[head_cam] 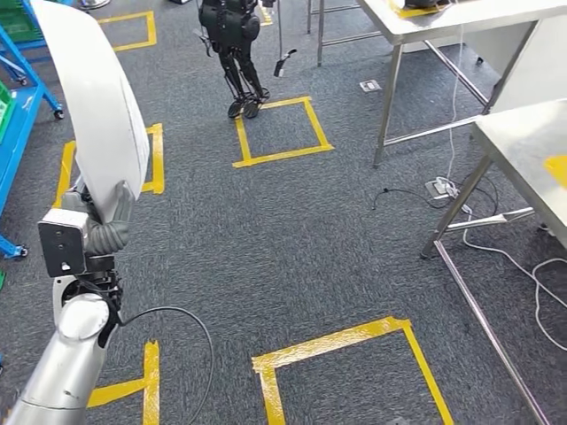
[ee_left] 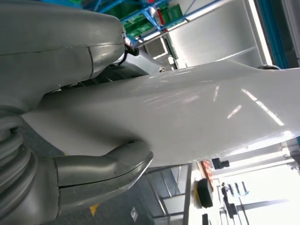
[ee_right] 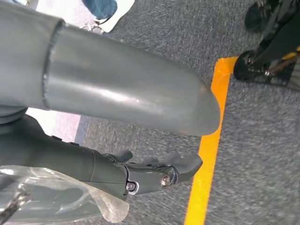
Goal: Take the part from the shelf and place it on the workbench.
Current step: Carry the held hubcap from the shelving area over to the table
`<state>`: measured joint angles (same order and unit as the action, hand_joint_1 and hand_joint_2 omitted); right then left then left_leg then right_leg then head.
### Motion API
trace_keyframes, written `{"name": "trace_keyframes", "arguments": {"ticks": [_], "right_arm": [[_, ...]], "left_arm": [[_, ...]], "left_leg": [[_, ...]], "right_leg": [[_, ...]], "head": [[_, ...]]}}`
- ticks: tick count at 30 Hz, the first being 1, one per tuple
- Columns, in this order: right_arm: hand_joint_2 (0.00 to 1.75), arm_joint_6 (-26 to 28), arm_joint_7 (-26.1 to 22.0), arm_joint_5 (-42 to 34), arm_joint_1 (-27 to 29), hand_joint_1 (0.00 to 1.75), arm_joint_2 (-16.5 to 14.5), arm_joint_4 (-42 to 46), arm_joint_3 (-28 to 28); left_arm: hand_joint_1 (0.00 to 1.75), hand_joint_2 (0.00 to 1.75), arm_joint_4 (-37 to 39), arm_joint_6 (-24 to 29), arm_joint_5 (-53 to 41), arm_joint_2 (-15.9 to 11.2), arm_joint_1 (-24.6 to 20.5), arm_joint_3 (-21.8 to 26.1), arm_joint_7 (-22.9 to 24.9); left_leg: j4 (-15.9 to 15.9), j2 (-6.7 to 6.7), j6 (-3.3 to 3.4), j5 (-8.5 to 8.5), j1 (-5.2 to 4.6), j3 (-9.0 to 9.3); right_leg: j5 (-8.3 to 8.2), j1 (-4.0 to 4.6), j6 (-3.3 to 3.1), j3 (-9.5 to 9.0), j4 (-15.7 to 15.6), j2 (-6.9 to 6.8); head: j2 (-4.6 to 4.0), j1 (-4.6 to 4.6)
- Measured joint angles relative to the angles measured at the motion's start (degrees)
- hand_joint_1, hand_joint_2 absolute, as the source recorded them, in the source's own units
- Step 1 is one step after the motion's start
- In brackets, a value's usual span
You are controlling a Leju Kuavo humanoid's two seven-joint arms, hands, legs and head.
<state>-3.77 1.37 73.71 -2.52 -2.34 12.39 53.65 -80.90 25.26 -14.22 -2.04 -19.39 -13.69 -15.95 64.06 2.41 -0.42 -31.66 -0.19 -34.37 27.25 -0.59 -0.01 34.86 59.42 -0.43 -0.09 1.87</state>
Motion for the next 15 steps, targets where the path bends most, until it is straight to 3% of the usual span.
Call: {"name": "trace_keyframes", "arguments": {"ticks": [2,3,4,6,8,10,12,14,15], "right_arm": [[0.00,0.0,0.0,-0.1,-0.1,0.00,0.0,0.0,0.0],[0.00,0.0,0.0,-0.1,-0.1,0.00,0.0,0.0,0.1],[0.00,0.0,0.0,-0.2,0.0,0.00,0.0,0.0,0.1],[0.00,0.0,0.0,-0.2,0.0,0.00,0.0,0.0,0.1],[0.00,-0.1,0.0,-0.2,0.0,0.00,0.0,0.0,0.1],[0.00,-0.2,0.0,-0.2,-0.1,0.00,-0.1,0.0,0.1],[0.00,-0.2,0.0,-0.2,0.0,0.00,0.0,-0.1,0.1],[0.00,-0.3,0.0,-0.2,0.1,0.00,0.0,-0.1,0.2],[0.00,-0.3,0.0,-0.2,0.1,0.00,0.0,-0.1,0.2]], "left_arm": [[1.75,1.75,0.2,0.0,0.2,-0.1,0.1,0.0,-0.1],[1.75,1.75,0.3,0.0,0.3,-0.2,0.1,0.0,-0.2],[1.75,1.75,0.5,0.0,0.3,-0.2,0.2,0.0,-0.2],[1.75,1.75,0.6,0.0,0.4,-0.2,0.2,0.0,-0.2],[1.75,1.75,0.7,0.0,0.5,-0.3,0.0,0.0,-0.3],[1.75,1.75,0.7,0.0,0.7,-0.4,-0.2,0.0,-0.3],[1.75,1.75,0.7,0.0,0.8,-0.3,-0.4,-0.1,-0.4],[1.75,1.75,0.8,0.0,0.9,-0.2,-0.6,-0.1,-0.6],[1.75,1.75,0.8,0.0,0.9,-0.2,-0.6,-0.1,-0.6]], "left_leg": [[7.7,-1.64,-0.19,-3.46,0.16,-3.41],[10.2,-1.82,-0.10,-4.04,0.16,-4.62],[10.8,-1.91,0.13,-3.56,0.14,-5.03],[5.8,-2.64,0.93,0.18,-0.05,-2.89],[-1.6,-4.73,1.85,3.42,-0.34,0.38],[-4.9,-5.84,2.32,4.02,-0.58,1.75],[-5.9,-5.03,2.50,4.33,-0.56,1.96],[-7.2,-3.94,2.70,5.12,-0.31,2.35],[-7.8,-3.32,2.77,5.45,-0.17,2.47]], "right_leg": [[-0.12,0.11,-0.35,0.12,0.0,1.23],[-0.18,0.22,-0.46,0.17,0.0,1.87],[-0.23,0.33,-0.53,0.19,0.0,2.54],[-0.36,0.44,-0.59,0.17,0.0,3.79],[-0.58,0.38,-0.42,0.30,0.0,4.85],[-0.96,0.11,0.12,0.77,-0.1,5.73],[-1.31,-0.08,0.79,1.17,-0.4,6.35],[-0.25,0.08,1.22,2.05,0.7,4.83],[1.22,0.12,1.43,3.14,2.9,3.50]], "head": [[0.00,-0.13],[0.00,-0.14],[0.00,-0.13],[0.00,-0.11],[0.00,-0.07],[0.00,-0.13],[0.00,-0.20],[0.00,-0.10],[0.00,0.00]]}}
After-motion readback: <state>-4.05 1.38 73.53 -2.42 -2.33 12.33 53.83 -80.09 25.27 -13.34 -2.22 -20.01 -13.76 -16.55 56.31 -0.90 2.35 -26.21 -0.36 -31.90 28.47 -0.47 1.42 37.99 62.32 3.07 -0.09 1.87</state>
